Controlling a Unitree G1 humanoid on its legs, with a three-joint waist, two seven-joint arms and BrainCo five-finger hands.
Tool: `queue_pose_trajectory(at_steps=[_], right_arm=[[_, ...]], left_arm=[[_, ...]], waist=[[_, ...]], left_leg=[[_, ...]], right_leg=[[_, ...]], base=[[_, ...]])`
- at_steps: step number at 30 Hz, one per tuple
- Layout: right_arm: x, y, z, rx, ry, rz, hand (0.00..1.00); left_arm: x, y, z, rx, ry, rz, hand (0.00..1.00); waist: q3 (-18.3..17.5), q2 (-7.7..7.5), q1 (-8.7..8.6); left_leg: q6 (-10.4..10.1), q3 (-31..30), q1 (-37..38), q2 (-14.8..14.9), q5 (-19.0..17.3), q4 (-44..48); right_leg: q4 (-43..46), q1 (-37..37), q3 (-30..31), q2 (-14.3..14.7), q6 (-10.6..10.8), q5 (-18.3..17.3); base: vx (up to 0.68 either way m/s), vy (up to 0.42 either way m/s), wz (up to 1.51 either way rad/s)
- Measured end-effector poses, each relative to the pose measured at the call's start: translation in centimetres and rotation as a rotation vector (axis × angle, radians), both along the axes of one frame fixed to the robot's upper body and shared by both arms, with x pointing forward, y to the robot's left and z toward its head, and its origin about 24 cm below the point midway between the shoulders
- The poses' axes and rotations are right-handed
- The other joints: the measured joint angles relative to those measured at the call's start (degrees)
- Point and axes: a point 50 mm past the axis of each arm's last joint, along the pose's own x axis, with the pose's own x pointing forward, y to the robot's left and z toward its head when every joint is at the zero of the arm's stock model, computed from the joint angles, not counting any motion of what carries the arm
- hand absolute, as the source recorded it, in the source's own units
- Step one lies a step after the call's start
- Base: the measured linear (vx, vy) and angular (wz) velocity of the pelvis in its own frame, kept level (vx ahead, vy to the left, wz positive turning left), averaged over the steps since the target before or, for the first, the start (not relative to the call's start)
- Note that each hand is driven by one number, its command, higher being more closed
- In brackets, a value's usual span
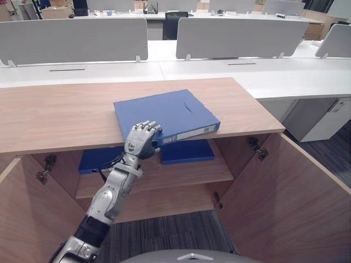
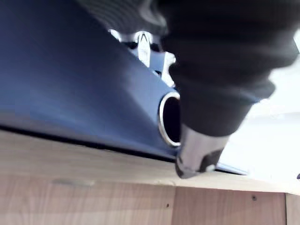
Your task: Walk over to the cabinet, pick up the folder, carry it to the office cabinet, place the folder inside the office cabinet, then close the office cabinet door
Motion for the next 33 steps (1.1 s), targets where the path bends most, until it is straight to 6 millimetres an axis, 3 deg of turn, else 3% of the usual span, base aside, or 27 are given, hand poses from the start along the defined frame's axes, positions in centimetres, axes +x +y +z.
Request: queue_pose_trajectory(at_steps=[10, 16, 26, 27, 33], right_arm=[[0.0, 0.2, 0.0, 0.006, 0.002, 0.028, 0.00], [0.2, 0.3, 0.0, 0.009, 0.000, 0.052, 0.00], [0.0, 0.1, 0.0, -0.005, -0.010, 0.051, 0.00], [-0.1, 0.1, 0.0, -0.007, -0.007, 0.050, 0.00], [-0.5, 0.1, 0.0, -0.012, 0.006, 0.085, 0.00]], left_arm=[[-1.4, 1.6, -0.1, -0.055, 0.011, 0.047, 1.00], [-2.2, 1.5, 0.3, -0.146, 0.023, 0.010, 1.00], [-4.1, 0.8, 3.8, -0.396, -0.071, -0.100, 1.00], [-4.2, 0.8, 4.2, -0.408, -0.087, -0.110, 0.00], [-4.5, 0.6, 4.8, -0.456, -0.108, -0.132, 0.00]], waist=[[-0.3, 0.17, 0.11], [-0.3, 0.23, 0.20], [-1.6, 0.74, 0.53], [-1.9, 0.89, 0.63], [-2.5, 1.20, 1.43]], left_leg=[[-0.1, 0.0, 0.4, 0.1, -0.2, 0.0], [-0.1, 0.0, 0.4, 0.1, -0.2, 0.0], [-0.4, 1.3, -0.7, 1.2, 0.1, 0.0], [-0.6, 1.3, -0.8, 1.1, 0.1, 0.0], [-0.8, 1.0, -0.8, 1.1, 0.5, 0.0]], right_leg=[[0.0, 0.3, 0.0, 0.0, 0.0, 0.0], [0.0, 0.3, 0.0, 0.1, 0.2, 0.0], [3.8, -3.1, 3.0, 0.8, 0.7, -0.2], [4.5, -3.5, 3.0, 0.8, 0.9, -0.6], [5.4, -3.9, 3.0, 0.7, 1.0, -1.5]], base=[[-0.02, -0.033, -0.01], [-0.01, -0.041, 0.00], [-0.04, -0.031, -0.08], [-0.09, -0.028, 0.01], [-0.07, -0.024, 0.03]])
